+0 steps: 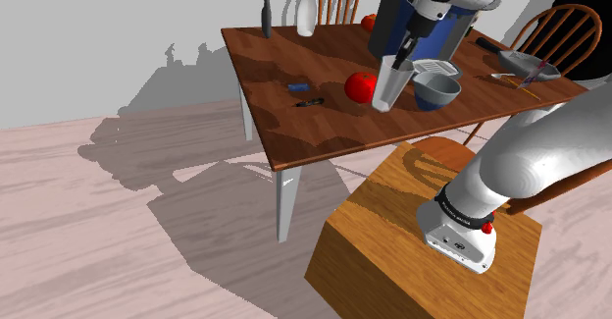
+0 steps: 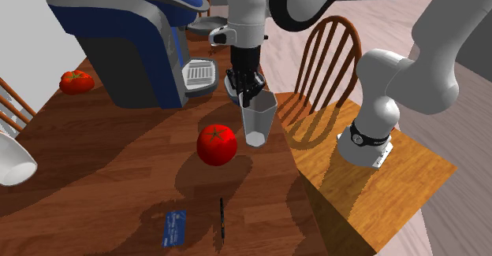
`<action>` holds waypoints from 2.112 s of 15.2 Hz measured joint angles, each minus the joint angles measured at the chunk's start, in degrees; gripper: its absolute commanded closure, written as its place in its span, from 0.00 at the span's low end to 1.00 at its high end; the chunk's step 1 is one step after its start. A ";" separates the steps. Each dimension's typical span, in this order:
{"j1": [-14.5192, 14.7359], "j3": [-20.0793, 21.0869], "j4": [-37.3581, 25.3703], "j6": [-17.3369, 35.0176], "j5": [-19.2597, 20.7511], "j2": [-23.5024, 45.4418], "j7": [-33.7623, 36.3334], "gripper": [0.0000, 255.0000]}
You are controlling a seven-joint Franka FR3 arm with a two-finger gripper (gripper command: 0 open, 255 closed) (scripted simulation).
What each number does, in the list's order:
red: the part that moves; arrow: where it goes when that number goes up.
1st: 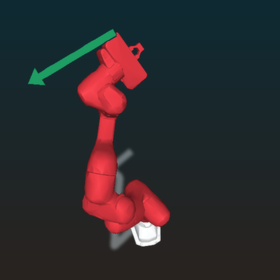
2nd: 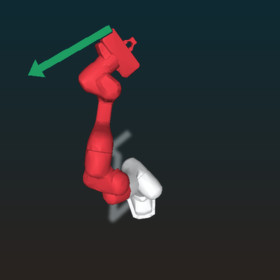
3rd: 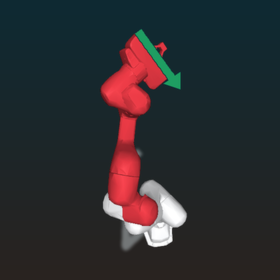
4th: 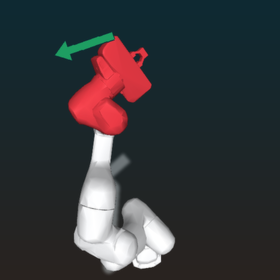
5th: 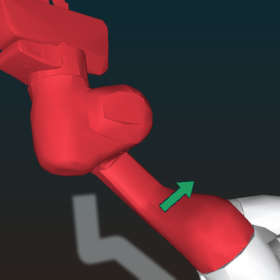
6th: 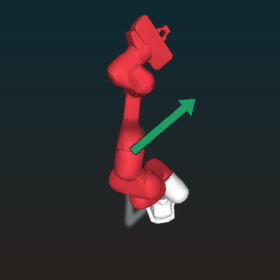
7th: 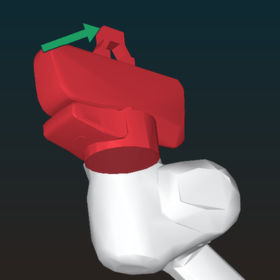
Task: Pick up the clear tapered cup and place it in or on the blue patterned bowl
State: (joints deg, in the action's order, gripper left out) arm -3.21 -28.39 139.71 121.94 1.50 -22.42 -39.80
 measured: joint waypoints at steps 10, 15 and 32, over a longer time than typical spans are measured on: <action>-0.19 1.52 -5.81 -8.12 0.54 -2.52 1.66 1.00; -0.18 2.20 -9.09 -12.22 0.63 -3.40 2.35 1.00; -1.28 -2.21 -22.89 -24.16 1.02 -1.29 -3.52 1.00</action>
State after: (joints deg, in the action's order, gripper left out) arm -4.49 -30.59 116.82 97.78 2.53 -23.71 -43.32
